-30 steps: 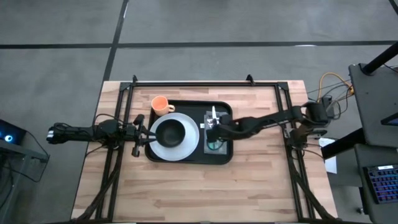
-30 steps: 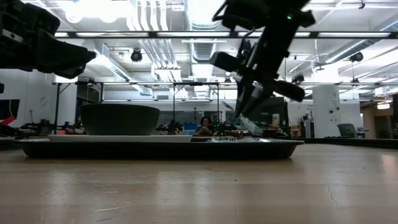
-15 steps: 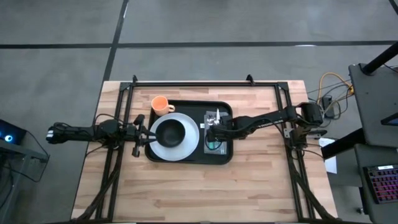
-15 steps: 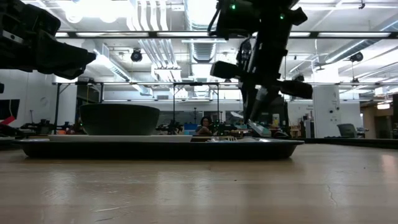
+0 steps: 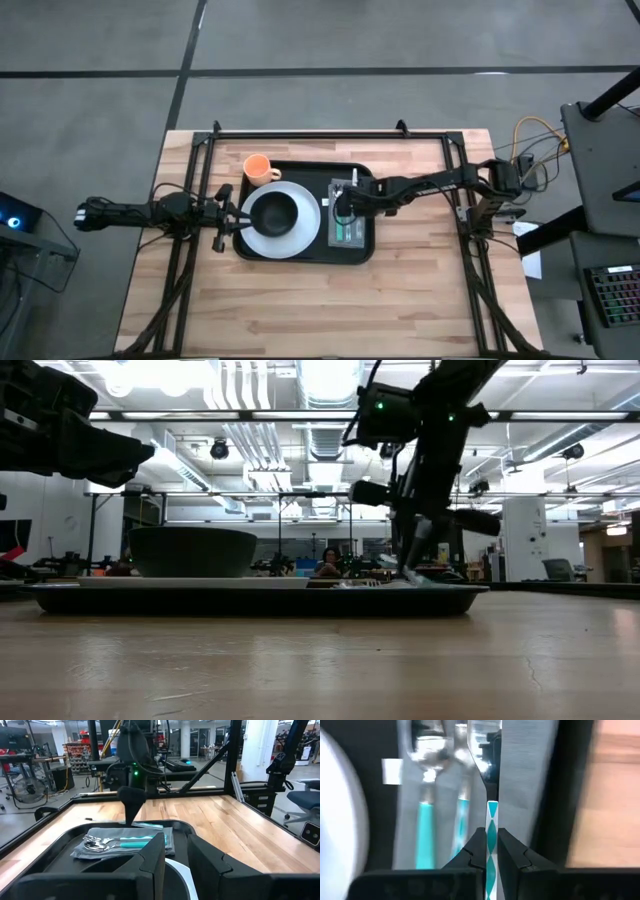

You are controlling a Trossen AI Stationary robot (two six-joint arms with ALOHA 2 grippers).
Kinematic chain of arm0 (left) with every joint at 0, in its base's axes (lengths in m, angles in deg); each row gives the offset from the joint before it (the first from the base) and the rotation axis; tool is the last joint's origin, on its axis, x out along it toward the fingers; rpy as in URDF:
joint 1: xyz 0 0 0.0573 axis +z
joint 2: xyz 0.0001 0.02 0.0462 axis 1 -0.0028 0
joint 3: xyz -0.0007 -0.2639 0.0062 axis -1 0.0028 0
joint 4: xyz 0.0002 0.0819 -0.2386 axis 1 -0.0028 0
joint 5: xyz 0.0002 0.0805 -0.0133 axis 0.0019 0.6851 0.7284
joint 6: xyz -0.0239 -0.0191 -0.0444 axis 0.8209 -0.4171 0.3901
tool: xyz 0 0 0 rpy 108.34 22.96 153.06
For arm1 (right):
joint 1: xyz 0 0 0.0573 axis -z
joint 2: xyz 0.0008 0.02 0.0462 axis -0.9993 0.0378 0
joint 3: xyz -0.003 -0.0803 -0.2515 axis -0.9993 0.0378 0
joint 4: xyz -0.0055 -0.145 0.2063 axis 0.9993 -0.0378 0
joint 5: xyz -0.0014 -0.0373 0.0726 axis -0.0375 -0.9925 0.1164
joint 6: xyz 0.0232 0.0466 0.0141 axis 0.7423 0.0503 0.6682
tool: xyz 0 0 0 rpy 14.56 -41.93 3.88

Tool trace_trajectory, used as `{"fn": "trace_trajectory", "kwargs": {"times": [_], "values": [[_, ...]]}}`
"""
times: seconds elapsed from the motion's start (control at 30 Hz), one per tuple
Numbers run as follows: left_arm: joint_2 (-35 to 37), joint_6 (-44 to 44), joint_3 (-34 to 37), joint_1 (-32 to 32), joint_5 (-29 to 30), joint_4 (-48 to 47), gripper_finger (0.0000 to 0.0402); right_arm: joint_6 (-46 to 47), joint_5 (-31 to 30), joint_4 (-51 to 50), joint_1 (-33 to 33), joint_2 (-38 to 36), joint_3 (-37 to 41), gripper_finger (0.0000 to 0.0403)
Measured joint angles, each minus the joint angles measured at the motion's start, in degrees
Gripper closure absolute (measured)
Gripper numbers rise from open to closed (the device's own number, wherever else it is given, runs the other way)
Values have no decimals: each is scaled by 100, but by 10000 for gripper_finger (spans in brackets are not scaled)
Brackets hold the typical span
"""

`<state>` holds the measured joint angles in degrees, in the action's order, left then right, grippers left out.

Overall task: Set up tray
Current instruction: Put the white and blue knife on the gray napkin to the right of the white and blue fork

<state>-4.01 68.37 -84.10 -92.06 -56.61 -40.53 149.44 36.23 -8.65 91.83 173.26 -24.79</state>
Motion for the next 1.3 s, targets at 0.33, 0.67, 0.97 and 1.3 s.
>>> {"fn": "trace_trajectory", "kwargs": {"times": [0.33,0.67,0.97,1.3], "values": [[0,0,0,0,0,0,337,79,109,621,70,1,487,390],[0,2,0,0,0,0,337,176,115,768,54,99,513,390],[0,1,0,0,0,-2,337,300,85,844,31,285,511,390],[0,0,0,2,0,-2,337,94,50,861,51,278,507,330]]}}
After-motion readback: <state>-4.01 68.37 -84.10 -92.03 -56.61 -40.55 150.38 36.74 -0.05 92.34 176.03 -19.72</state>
